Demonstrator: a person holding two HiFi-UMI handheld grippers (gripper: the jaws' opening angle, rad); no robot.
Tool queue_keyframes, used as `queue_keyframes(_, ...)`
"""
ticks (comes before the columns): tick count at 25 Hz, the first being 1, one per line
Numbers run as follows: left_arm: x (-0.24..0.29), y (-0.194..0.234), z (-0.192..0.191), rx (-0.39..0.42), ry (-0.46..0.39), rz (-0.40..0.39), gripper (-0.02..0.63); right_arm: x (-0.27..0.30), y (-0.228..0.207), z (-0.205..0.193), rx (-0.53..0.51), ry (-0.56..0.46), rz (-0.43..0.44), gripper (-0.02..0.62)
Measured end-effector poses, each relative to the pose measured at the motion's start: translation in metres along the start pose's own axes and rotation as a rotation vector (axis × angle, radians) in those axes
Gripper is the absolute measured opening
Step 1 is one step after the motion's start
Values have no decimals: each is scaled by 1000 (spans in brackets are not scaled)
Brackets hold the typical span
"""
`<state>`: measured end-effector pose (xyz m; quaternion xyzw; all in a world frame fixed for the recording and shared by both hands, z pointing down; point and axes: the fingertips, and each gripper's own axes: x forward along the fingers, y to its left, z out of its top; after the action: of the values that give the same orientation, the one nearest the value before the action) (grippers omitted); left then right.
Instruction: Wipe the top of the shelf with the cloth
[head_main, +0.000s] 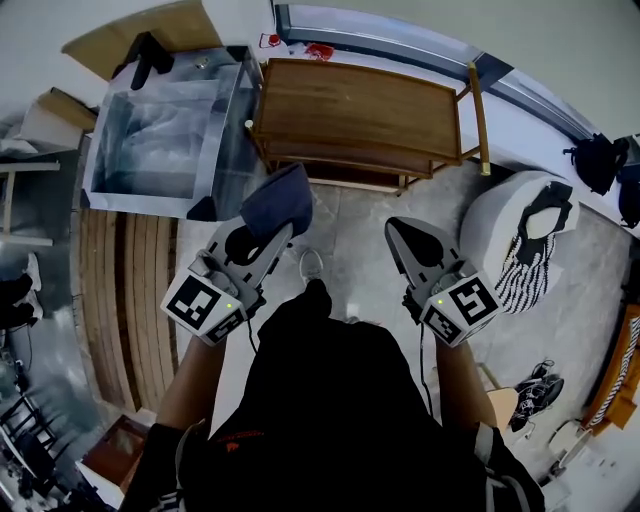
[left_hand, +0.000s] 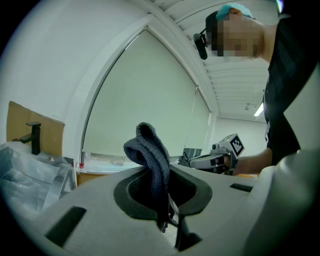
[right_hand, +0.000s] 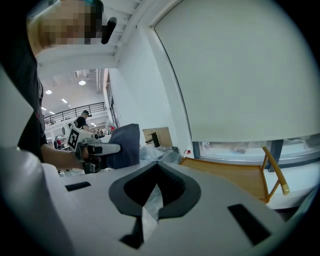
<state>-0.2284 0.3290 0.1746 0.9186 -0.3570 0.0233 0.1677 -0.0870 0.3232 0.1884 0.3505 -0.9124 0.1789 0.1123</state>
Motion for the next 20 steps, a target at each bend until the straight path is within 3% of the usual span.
queue_keyframes(8, 25, 51, 7, -12, 25, -41, 57, 43, -25, 13, 18, 20, -45, 5)
queue_keyframes(20, 53, 84, 15, -20, 46, -63, 57, 74, -53, 26, 27, 34, -60, 5)
